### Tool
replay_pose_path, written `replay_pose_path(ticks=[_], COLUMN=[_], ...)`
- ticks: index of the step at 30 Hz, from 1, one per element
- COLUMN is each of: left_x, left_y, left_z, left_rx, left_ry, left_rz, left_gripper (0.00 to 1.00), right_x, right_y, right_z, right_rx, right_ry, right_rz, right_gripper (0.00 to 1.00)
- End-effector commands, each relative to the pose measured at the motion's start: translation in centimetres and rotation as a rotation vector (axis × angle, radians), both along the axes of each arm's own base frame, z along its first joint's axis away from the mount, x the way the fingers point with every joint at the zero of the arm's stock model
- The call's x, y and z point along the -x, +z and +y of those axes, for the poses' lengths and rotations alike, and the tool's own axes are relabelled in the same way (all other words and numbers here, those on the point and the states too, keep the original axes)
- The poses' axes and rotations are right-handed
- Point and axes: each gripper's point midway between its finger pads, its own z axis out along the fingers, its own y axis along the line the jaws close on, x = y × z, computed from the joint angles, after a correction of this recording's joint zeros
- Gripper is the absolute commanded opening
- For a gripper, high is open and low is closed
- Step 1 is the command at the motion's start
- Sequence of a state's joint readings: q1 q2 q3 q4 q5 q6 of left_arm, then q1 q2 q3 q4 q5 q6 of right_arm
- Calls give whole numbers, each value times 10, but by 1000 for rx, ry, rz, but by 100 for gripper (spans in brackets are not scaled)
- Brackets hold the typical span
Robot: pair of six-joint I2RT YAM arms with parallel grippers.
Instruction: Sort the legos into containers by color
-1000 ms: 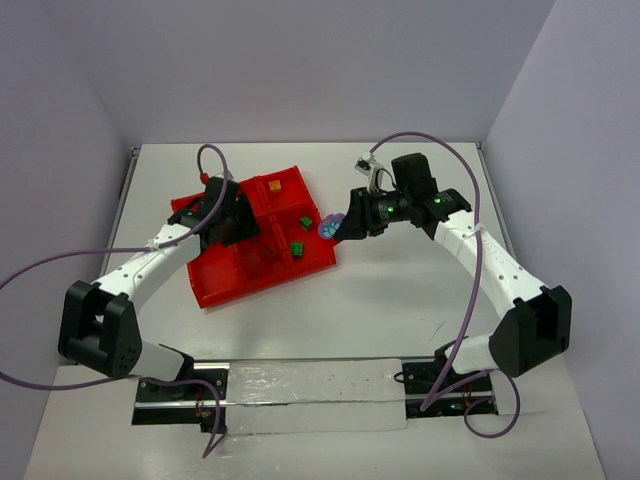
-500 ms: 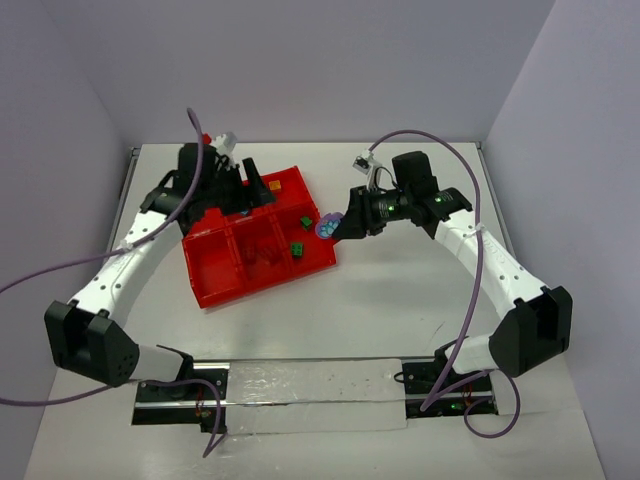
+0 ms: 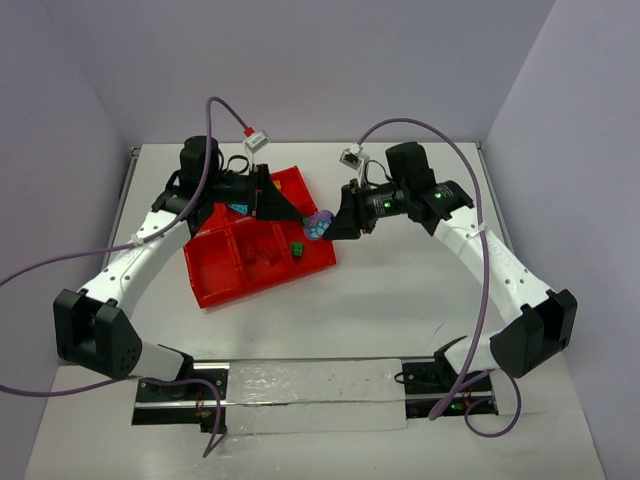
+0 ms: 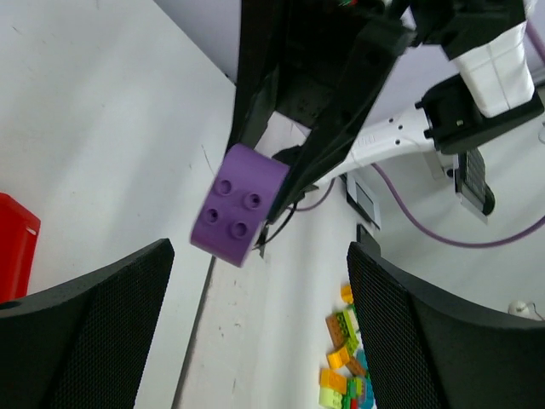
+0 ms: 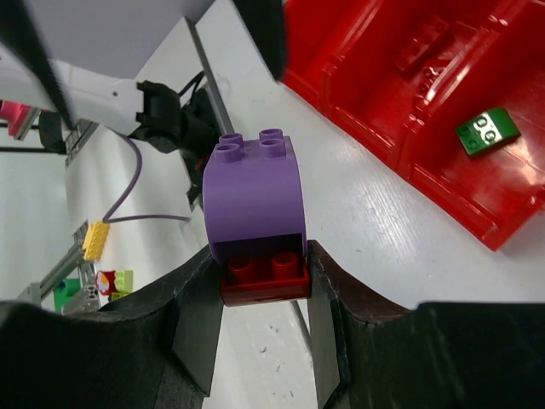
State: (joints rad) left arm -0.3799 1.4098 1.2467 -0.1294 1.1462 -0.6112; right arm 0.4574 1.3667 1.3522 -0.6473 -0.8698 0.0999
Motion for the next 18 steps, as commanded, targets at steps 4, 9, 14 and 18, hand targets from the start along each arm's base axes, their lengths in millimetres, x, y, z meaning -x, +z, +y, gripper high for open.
replay_pose_path(ticks=[4, 9, 14, 18], left_x=[16, 17, 23, 26], left_y=[5, -2, -9, -16], left_z=[-1, -3, -7, -8], left_rx=[27, 19, 20, 22], left_ry=[-145, -170, -214, -243], left_rz=[-101, -86, -74, -49], left_gripper=[90, 89, 86, 80], right_x=[23, 27, 25, 22], right_y=[22, 15, 18, 19], right_z=[14, 21, 24, 24], right_rx=[-58, -34, -36, -32], right_ry=[158, 184, 189, 182], right_rz=[-32, -6, -14, -20], right_gripper=[0, 1, 1, 1])
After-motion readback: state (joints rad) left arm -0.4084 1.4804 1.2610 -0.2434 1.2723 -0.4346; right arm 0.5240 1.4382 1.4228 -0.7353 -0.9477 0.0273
